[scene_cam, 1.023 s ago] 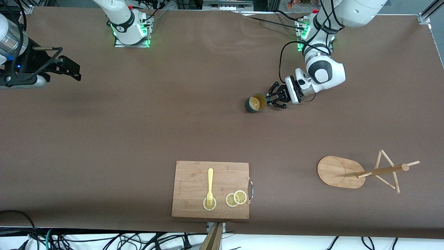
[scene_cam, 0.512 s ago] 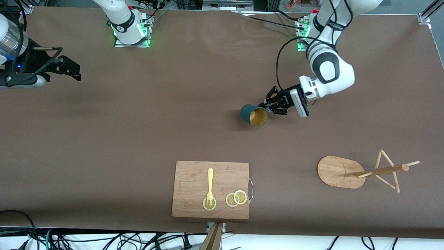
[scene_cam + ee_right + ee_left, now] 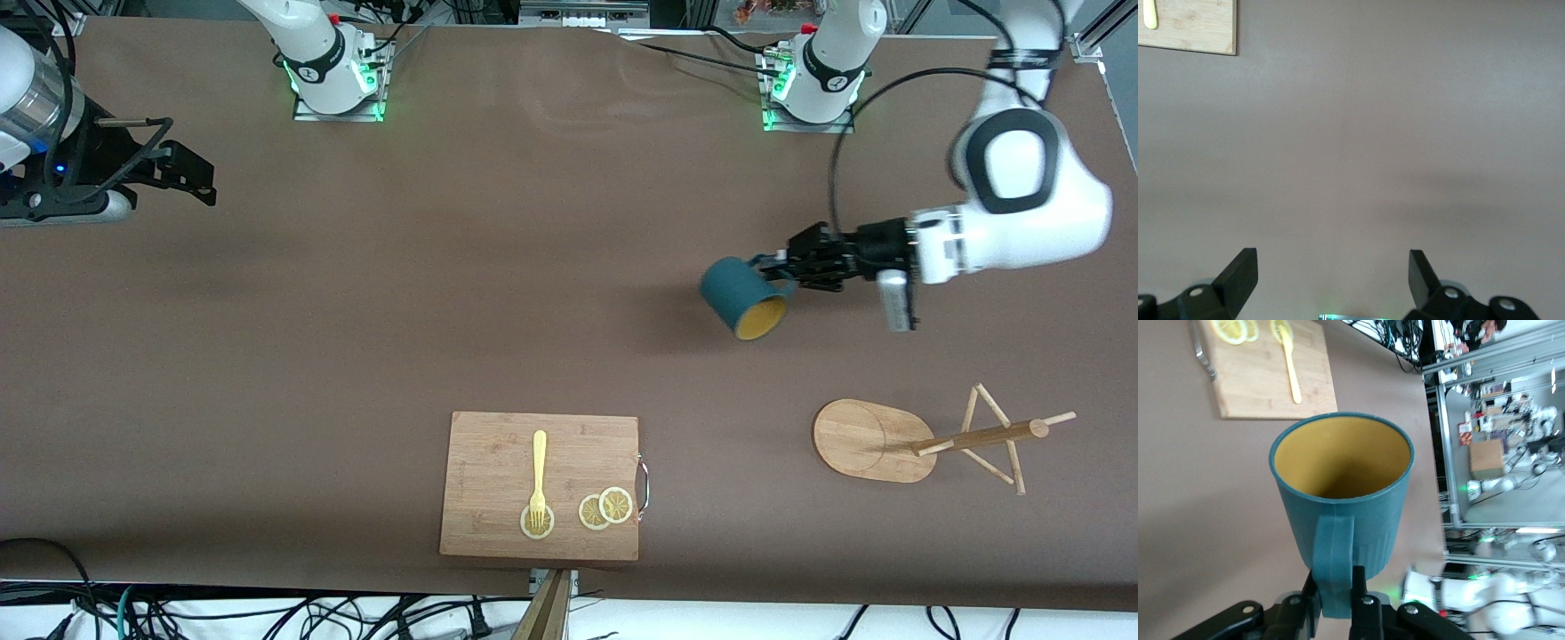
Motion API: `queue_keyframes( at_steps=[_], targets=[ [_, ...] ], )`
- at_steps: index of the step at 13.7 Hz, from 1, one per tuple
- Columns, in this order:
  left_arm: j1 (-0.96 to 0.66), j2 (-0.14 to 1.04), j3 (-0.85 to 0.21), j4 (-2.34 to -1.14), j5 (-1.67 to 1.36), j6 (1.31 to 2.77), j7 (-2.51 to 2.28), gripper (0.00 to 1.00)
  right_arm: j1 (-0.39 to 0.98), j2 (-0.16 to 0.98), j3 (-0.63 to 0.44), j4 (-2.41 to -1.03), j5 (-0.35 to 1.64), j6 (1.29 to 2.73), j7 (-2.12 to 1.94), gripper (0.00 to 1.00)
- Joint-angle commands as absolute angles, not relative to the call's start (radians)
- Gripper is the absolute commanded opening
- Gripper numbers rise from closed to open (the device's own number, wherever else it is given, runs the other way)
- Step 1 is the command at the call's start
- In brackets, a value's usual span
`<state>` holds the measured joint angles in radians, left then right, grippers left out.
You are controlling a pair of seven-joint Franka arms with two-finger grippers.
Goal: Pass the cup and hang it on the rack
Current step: 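Lift the teal mug by its handle with the left gripper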
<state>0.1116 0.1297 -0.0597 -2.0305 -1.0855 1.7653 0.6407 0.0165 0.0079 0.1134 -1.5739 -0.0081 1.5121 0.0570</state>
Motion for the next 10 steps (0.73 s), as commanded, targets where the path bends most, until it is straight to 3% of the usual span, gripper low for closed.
queue_keyframes(
  at_steps=[1,5,10],
  targets=[
    [0.129,0.188,0.043,-1.979,-1.081,1.610,0.546,0.00,0.017,0.003,0.118,-1.563,-0.009,1.503,0.071,1.00],
    [0.204,0.279,0.130,-1.890,-1.189,1.452,0.335,0.00,0.017,0.003,0.118,-1.563,-0.009,1.503,0.071,1.00],
    [0.327,0.443,0.141,-1.795,-1.322,1.319,0.284,0.00,0.017,0.003,0.120,-1.562,-0.009,1.505,0.071,1.00]
  ],
)
